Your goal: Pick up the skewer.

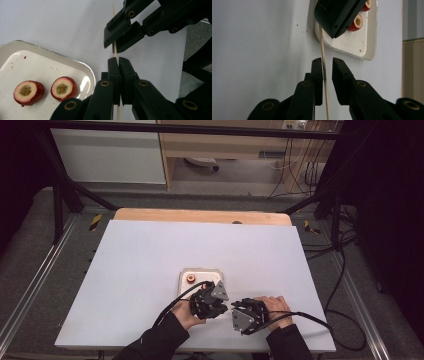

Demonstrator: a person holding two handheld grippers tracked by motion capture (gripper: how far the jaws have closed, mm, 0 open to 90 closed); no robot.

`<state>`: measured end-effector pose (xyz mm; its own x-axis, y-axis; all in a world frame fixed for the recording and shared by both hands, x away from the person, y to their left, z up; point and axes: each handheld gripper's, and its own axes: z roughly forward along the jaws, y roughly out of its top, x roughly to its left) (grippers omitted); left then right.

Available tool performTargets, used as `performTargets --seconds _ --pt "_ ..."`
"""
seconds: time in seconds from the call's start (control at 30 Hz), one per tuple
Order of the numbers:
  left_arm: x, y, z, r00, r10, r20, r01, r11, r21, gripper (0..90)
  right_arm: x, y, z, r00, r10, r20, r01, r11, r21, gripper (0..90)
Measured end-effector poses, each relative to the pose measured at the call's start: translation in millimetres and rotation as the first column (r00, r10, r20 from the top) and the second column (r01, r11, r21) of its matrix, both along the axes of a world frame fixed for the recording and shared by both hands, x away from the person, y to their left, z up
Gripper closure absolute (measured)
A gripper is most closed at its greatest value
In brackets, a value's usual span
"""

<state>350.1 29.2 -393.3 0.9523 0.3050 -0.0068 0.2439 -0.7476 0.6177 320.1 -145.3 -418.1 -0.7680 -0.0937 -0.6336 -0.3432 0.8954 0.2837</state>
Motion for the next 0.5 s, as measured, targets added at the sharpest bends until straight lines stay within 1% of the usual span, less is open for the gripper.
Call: performTargets --seconds 0.03,0.07,0.17,0.2,0.3,0.4,0.5 --pt "-0.4 0.6 0.2 1.0 0.002 -0.001 -0.002 1.0 0.0 88.4 0.0 0.1 -0.2 1.0 0.001 -0.006 -0.001 1.0 -0.001 80.5" --pt "-0.3 1.2 0.2 1.0 0.0 -0.002 0.0 1.0 -0.002 88.5 0.8 0.2 -0.3 1.0 0.008 0.002 -0.008 1.0 -0.018 82.3" --pt "0.2 2.8 0.0 1.0 0.005 -0.002 -0.005 1.0 -0.003 88.5 1.2 0.3 -1.4 0.9999 0.016 0.003 -0.015 0.999 -0.031 84.2" --pt "0.5 3.3 0.1 1.0 0.003 -0.004 -0.003 1.0 -0.002 88.5 1.6 0.4 -1.9 0.9996 0.028 0.007 -0.027 0.998 -0.054 87.1" --pt "0.8 4.0 0.3 1.0 0.002 -0.003 -0.002 1.0 -0.002 88.4 1.8 0.5 -2.2 0.9993 0.035 0.012 -0.034 0.998 -0.06 88.1" --pt "1.2 4.1 -0.4 1.0 0.002 -0.006 -0.003 1.0 -0.006 88.3 2.0 0.3 -1.7 0.9977 0.058 0.035 -0.055 0.996 -0.076 88.6" --pt "2.3 4.5 -0.6 0.9999 0.004 -0.013 -0.004 1.0 -0.008 87.1 1.5 0.1 -1.4 0.997 0.062 0.045 -0.059 0.995 -0.083 88.7"
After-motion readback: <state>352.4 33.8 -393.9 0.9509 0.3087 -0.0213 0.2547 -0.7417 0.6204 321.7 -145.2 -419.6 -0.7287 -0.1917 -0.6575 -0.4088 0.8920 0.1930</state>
